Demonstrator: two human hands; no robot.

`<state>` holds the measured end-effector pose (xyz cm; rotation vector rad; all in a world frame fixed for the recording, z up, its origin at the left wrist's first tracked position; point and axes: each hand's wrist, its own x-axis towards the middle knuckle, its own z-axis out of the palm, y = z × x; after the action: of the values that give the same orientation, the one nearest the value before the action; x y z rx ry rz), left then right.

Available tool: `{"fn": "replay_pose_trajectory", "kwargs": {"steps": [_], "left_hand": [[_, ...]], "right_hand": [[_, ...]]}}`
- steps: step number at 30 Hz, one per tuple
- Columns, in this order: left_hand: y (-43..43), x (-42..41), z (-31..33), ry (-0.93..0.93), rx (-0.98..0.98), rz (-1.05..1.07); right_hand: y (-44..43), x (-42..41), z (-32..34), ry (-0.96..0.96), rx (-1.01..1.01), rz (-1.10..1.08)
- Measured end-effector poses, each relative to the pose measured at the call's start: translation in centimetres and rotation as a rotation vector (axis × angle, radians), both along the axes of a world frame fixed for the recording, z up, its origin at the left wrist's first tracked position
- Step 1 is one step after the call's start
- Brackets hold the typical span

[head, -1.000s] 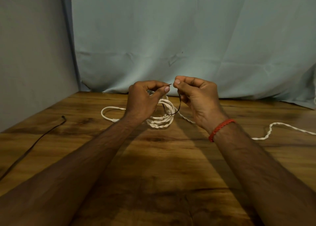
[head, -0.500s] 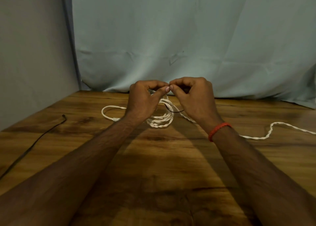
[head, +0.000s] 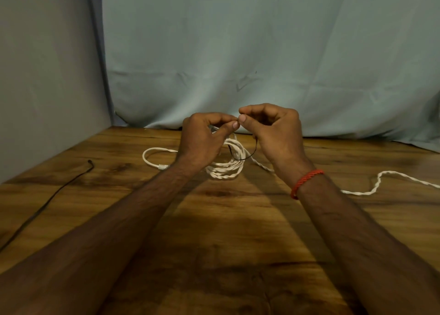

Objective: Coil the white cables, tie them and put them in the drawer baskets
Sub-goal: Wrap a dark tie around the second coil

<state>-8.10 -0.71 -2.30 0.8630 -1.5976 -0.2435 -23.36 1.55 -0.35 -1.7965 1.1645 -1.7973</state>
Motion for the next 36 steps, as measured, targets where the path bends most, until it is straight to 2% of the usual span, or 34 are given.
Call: {"fn": "replay_pose_trajectory", "kwargs": {"steps": [4,13,20,36], "left_hand": [[0.14,-0.09,0.01,0.012,-0.005,-0.026],[0.31,-0.2,-0.03,0.128,0.081,-0.062],[-0.07,0.0,-0.03,0.139,0.091,-0.042],[-0.33,0.21,0.07,0.022,0.009,-0.006]], "right_hand": [[-0.21,-0.1,-0.31,-0.069,0.042,0.039],[-0.04,0.09,-0.36,-0.109,0.067,0.062],[-0.09,0.13,-0.22,-0.132,0.057,0.05],[-0.04,0.01,-0.22,-0.045,0.102,0.06]]}}
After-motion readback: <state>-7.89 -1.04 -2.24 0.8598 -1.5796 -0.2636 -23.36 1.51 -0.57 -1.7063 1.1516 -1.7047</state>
